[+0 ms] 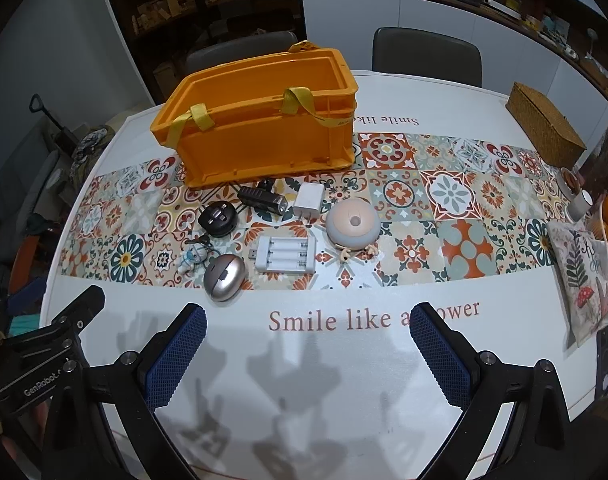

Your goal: Organize rigid objects

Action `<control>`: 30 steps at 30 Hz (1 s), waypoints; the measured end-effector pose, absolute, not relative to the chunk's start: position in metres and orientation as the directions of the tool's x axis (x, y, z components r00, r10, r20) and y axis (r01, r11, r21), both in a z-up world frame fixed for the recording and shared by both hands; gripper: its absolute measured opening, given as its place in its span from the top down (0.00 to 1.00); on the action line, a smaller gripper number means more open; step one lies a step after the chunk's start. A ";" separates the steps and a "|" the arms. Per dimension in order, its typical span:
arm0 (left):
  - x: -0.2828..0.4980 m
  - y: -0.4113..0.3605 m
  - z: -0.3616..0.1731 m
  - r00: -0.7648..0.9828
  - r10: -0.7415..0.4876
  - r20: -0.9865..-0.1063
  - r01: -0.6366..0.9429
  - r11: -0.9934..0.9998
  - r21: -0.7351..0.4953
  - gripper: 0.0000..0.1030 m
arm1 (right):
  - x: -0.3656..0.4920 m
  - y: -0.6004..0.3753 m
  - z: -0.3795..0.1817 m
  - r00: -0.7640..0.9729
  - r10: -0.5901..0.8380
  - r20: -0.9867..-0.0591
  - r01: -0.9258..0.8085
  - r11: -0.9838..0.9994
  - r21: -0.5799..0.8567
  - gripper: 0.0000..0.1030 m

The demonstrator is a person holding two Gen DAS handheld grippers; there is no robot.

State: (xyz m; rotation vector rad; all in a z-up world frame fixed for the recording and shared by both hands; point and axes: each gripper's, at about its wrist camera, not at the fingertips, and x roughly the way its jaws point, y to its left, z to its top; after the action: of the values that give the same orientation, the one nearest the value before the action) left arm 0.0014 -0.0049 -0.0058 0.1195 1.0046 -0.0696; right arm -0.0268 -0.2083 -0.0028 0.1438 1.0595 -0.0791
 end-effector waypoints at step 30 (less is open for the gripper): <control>0.006 -0.006 -0.008 0.521 -0.003 -0.853 0.122 0.990 0.072 0.01 | -0.023 -0.209 -0.005 0.483 0.005 -0.876 0.134 0.988 0.080 0.01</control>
State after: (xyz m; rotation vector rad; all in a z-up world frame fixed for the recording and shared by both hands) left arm 0.0057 -0.0064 -0.0079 0.1280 1.0205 -0.0749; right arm -0.0233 -0.2087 -0.0047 0.1447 1.0649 -0.0789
